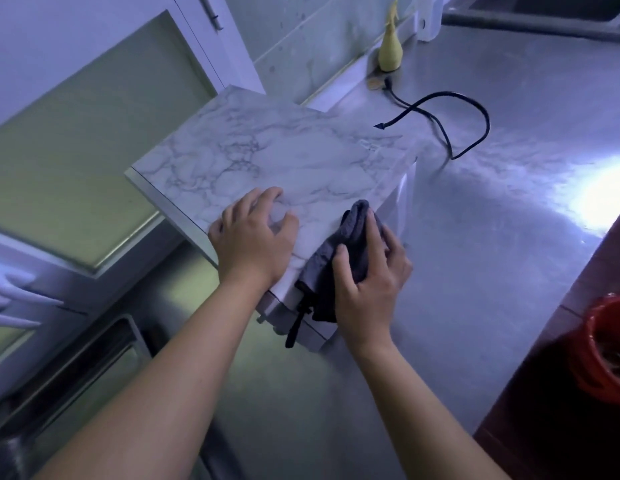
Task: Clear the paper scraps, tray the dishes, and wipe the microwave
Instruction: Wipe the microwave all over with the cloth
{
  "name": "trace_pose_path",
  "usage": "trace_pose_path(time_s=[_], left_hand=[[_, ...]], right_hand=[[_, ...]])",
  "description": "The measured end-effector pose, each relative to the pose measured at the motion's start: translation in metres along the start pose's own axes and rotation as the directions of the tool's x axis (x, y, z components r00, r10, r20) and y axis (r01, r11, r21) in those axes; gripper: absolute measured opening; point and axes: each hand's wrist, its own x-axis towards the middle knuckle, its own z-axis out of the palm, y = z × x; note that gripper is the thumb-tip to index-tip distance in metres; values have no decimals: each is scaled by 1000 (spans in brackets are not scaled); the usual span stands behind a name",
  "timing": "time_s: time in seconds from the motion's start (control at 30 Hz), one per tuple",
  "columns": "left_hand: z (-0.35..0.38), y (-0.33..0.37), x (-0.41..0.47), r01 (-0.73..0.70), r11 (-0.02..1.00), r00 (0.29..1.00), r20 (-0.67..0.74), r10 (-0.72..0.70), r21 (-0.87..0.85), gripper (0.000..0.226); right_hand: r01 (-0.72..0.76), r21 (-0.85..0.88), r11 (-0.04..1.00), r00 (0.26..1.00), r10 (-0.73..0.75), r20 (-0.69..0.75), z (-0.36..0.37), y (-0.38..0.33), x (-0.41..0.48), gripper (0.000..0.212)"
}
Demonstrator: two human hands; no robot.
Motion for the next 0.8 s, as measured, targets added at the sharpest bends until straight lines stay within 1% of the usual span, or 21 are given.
trace_pose_path(time_s=[0.07,0.2,0.3,0.37,0.43,0.5,0.53,0.57,0.63,0.67,0.7,0.73,0.8], left_hand=[[0,0,0,-1,1000,1000,2,1,-1,58],[-1,1,0,-5,1000,1000,2,5,-1,56],[-2,3,0,-5,1000,1000,0,5,2,56],[-2,3,0,0,1000,1000,-1,0,-3,55],[-2,3,-1,3,1000,1000,3,-3,-9,54],[-2,3,-1,7,1000,1000,3,-7,-17,53],[-2,3,0,8,1000,1000,3,-8,-22,53],[-2,3,0,10,1000,1000,0,-10,-26,52],[-2,4,0,13,1000,1000,-9,-13,-27,50],[-3,4,0,13,1000,1000,-10,-13,-26,50],[-3,5,0,14,1000,1000,-8,-14,-27,49],[-4,6,0,17,999,1000,-6,-18,-31,49],[-4,6,0,27,999,1000,-1,-27,-35,49]], right_hand=[[37,-50,998,998,-40,-43,13,-1,-2,57],[124,-9,992,985,-125,-121,39,1,-1,58],[246,-7,969,959,-245,-141,47,15,-3,60],[354,-11,935,926,-352,-136,47,31,-4,58],[454,-15,891,887,-453,-88,43,54,-3,55],[481,11,877,876,-480,-50,40,80,0,53],[449,29,893,893,-448,-44,40,91,2,56],[388,50,920,922,-386,-46,41,100,2,59],[203,119,972,979,-197,-56,47,113,3,60],[83,176,981,996,-75,-54,49,117,3,61],[-50,240,969,997,62,-43,50,120,3,61],[-187,302,935,979,203,-23,51,123,5,62],[-411,394,822,898,439,21,51,128,7,57]])
